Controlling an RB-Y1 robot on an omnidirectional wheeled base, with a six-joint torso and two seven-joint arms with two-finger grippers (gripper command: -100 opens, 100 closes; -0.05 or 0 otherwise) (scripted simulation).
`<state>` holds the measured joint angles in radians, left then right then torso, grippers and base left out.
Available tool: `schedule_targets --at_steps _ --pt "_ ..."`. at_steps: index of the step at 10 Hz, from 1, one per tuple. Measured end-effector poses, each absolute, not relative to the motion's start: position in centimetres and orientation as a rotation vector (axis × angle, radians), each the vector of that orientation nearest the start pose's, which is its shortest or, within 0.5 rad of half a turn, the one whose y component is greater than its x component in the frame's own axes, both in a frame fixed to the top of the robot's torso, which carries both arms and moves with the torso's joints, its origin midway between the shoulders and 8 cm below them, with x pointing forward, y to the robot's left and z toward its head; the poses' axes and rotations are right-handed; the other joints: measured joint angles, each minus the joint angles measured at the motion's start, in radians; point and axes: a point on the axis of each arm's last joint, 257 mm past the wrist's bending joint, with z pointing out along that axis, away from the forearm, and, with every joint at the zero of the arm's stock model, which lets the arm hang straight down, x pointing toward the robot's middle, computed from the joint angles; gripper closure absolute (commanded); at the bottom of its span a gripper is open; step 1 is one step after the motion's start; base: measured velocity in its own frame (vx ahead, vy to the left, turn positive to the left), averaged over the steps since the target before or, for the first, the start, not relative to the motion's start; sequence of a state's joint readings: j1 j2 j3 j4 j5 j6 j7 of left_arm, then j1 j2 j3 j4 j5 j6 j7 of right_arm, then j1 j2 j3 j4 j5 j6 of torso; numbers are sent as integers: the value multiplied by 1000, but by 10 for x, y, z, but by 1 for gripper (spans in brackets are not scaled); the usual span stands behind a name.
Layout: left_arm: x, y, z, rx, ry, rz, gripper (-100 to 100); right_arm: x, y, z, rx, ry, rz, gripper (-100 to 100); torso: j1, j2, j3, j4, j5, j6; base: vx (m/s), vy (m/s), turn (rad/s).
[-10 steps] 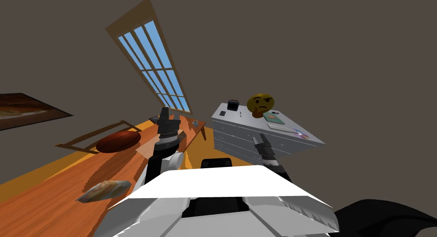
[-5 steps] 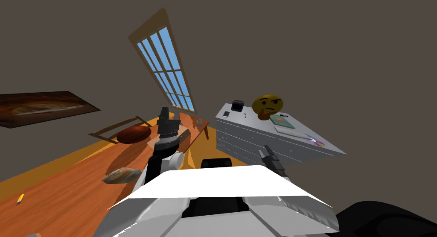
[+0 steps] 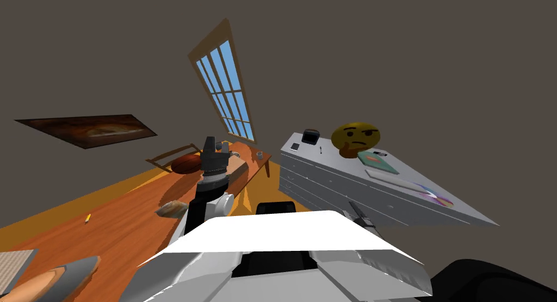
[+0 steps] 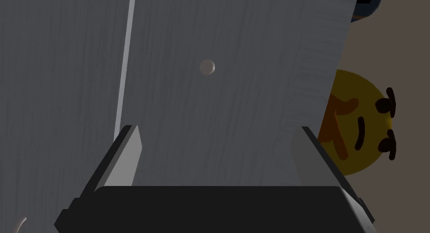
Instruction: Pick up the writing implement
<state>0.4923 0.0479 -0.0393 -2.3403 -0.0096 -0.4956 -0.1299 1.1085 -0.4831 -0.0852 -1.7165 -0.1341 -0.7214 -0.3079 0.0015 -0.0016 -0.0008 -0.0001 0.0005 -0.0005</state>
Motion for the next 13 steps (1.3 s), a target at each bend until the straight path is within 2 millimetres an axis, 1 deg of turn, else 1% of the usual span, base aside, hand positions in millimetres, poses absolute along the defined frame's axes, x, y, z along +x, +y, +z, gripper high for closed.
schedule_targets --at_steps 1,3,4,5,6,7,8,9,10,11,12,13 --pt "335 256 51 -524 641 -1233 0 129 -444 -313 1361 1342 923 -100 0 0 0 0 0 1 34 36 232" --pt "335 256 51 -524 641 -1233 0 90 -460 -326 1417 1395 848 -100 0 0 0 0 0 1 38 36 243" --pt "335 256 51 -524 641 -1233 0 68 -473 -327 1443 1428 805 -100 0 -1 -1 0 0 0 35 29 126" --pt "335 256 51 -524 641 -1233 0 57 -485 -331 1467 1446 772 -100 0 -1 -1 0 0 1 48 52 291" --pt "335 256 51 -524 641 -1233 0 39 -496 -336 1491 1475 731 -100 1 -2 -1 0 0 0 42 32 135" --pt "335 256 51 -524 641 -1233 0 23 -502 -338 1514 1494 696 -100 1 -1 -1 0 0 1 18 9 -37" --pt "335 256 51 -524 641 -1233 0 10 -504 -339 1531 1504 672 -100 0 0 0 0 0 1 41 38 280" --pt "335 256 51 -524 641 -1233 0 -11 -513 -334 1548 1531 634 -100 1 -1 -1 0 0 0 40 31 171" --pt "335 256 51 -524 641 -1233 0 -28 -521 -334 1567 1548 602 -100 0 -1 -1 0 0 1 46 64 290" --pt "335 256 51 -524 641 -1233 0 -47 -529 -330 1588 1576 557 -100 2 -2 -1 0 1 0 49 45 159" --pt "335 256 51 -524 641 -1233 0 -59 -538 -329 1605 1593 524 -100 1 -2 -1 0 0 1 26 8 -20" --pt "335 256 51 -524 641 -1233 0 -73 -544 -330 1620 1600 497 -100 0 0 0 0 0 1 40 34 267"
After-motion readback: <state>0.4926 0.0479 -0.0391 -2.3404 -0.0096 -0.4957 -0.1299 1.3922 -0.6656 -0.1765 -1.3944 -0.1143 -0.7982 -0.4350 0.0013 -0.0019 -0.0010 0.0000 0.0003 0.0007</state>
